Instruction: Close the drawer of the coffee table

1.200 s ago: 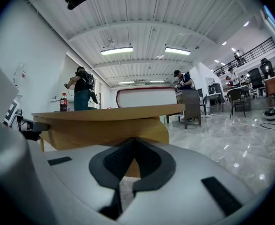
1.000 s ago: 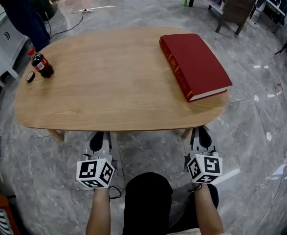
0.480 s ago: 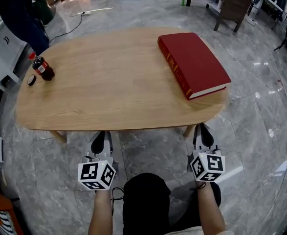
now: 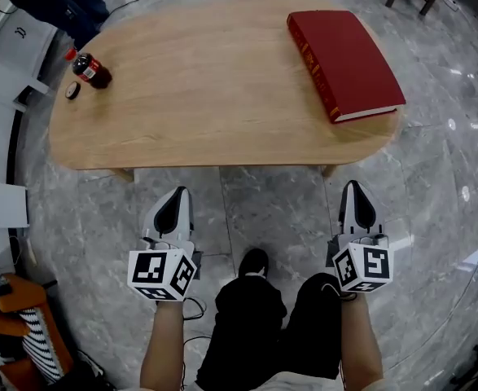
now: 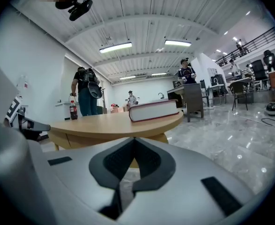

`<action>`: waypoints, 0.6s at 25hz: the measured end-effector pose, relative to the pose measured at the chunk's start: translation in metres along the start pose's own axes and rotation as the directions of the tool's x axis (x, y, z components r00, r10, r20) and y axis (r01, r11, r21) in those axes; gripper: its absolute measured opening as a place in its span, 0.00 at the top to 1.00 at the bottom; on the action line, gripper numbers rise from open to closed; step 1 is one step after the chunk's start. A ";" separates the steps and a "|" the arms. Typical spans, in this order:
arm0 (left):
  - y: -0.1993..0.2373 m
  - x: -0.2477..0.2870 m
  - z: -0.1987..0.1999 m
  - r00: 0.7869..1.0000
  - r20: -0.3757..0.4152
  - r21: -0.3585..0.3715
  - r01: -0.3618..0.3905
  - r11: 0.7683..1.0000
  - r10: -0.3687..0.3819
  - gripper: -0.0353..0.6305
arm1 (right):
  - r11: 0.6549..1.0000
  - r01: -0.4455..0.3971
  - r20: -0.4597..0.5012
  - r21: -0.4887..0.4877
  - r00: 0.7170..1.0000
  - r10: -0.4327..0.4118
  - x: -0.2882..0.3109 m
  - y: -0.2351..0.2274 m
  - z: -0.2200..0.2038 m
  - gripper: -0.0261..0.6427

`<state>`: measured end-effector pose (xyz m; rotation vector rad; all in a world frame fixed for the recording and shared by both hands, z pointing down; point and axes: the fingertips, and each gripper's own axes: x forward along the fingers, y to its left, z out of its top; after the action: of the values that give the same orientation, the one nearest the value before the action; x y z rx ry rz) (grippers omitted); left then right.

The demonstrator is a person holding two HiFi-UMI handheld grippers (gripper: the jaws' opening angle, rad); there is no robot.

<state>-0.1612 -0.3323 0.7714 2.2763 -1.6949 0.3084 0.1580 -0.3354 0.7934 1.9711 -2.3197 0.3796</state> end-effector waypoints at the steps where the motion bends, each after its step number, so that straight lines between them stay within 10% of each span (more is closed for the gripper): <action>1: -0.008 -0.008 0.010 1.000 -0.017 0.005 0.005 1.000 -0.005 0.93 | 1.000 0.000 -0.016 -0.002 1.000 0.000 -0.006 0.001 0.008 0.94; 15: -0.102 -0.184 0.216 0.985 -0.168 0.081 0.063 0.995 -0.048 0.93 | 0.994 0.001 -0.223 0.113 0.975 0.024 -0.164 0.063 0.182 0.94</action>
<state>-0.1158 -0.2156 0.4969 2.2826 -1.5604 0.5528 0.1435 -0.2109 0.5732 1.8510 -2.2135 0.7094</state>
